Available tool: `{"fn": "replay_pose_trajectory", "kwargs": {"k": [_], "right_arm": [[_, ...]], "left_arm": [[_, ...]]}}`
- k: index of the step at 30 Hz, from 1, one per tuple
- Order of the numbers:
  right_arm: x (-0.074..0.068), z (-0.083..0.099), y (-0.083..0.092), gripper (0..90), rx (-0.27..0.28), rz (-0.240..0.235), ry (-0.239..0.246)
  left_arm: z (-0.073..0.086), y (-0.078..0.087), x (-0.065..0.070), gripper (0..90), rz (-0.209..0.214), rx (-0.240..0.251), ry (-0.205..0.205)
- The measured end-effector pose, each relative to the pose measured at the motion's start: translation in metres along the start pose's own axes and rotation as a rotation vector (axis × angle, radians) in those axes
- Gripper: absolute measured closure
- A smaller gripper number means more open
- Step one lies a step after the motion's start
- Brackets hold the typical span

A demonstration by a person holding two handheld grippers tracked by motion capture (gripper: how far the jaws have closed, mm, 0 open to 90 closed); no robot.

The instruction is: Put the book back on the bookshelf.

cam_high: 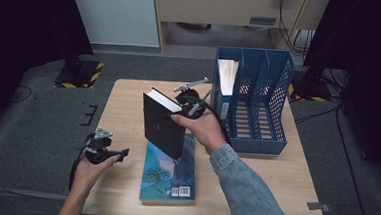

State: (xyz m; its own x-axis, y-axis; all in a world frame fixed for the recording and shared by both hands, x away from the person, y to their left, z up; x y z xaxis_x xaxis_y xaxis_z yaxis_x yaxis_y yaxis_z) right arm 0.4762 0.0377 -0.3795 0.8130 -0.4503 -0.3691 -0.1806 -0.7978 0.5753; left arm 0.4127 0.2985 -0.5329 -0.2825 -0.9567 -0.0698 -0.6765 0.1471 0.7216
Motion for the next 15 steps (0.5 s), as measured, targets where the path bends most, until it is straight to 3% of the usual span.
{"fn": "replay_pose_trajectory", "kwargs": {"k": [6,10,15], "right_arm": [[0.0028,-0.0008,0.0006,50.2,0.005,0.003,-0.021],[0.0041,-0.0008,0.0011,50.3,0.014,0.006,-0.029],[0.0071,0.0,0.003,50.2,0.043,0.009,-0.062]], "left_arm": [[0.0039,-0.0033,-0.0005,10.4,0.011,-0.024,0.012],[0.0018,-0.0023,0.0029,7.9,0.065,-0.002,0.039],[0.0035,-0.0051,0.0042,7.6,0.058,-0.015,0.027]]}}
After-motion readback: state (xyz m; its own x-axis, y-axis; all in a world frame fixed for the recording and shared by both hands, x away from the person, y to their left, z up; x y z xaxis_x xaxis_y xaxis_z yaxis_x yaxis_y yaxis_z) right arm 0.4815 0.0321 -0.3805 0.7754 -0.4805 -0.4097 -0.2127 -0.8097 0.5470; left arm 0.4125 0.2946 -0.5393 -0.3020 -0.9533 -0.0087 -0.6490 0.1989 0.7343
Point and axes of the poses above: each handheld gripper's, and its own axes: y roughly backward along the jaws, z roughly out of its underside, x roughly to its right, the point moved 5 cm from there along -y, roughly forward along the jaws, and after that the axes turned 11 degrees about -z, right-handed, at the moved point
